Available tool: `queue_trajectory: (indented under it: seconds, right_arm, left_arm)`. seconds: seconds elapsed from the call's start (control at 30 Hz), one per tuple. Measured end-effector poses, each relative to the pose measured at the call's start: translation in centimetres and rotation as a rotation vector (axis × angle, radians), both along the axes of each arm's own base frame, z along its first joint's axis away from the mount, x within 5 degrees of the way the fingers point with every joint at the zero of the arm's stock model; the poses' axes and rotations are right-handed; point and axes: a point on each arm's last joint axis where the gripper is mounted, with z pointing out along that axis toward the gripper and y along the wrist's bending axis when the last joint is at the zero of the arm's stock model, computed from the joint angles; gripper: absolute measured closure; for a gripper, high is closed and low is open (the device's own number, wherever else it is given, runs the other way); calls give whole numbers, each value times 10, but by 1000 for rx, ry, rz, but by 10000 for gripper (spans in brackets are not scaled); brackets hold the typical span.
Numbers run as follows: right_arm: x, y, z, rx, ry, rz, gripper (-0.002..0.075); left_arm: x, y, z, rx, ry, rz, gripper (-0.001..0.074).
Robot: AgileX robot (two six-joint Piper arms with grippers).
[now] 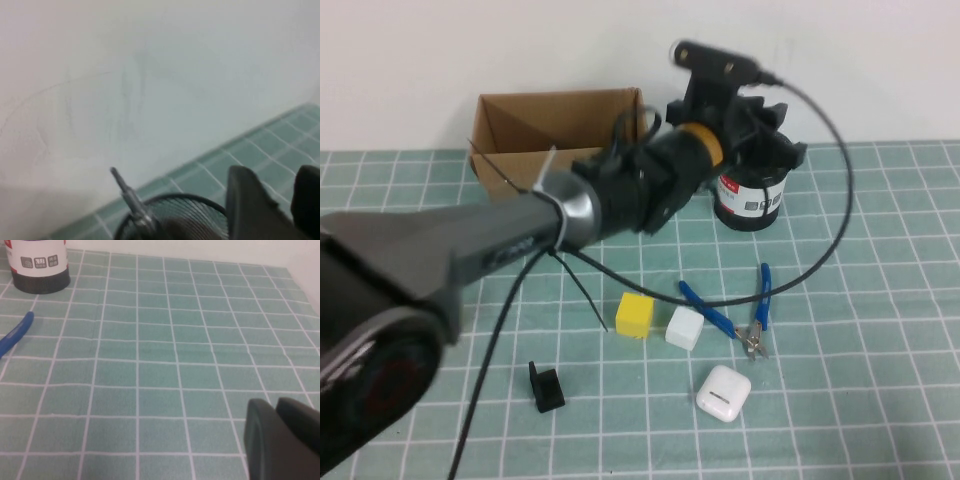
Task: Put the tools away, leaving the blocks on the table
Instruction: Place the picked object into the round holder, then pick up the pliers from the table
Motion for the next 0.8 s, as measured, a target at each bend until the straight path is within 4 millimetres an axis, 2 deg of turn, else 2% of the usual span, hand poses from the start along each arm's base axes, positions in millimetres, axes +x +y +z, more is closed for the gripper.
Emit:
queue_trajectory:
  seconds: [0.2,0.3,0.43,0.6,0.8]
  right_arm:
    - [0,0,0,0,0,0,733]
    - [0,0,0,0,0,0,733]
    - [0,0,0,0,0,0,733]
    - [0,0,0,0,0,0,733]
    - [0,0,0,0,0,0,733]
  left_arm:
    - [-38,4,57,167,85,2,703]
    - [-57,16,77,281,154,21,727]
    - [-80,41,98,427,288,61,735]
    - [-112,76,114,559,420,85,735]
    - [-154,126,107,566,450,92,736]
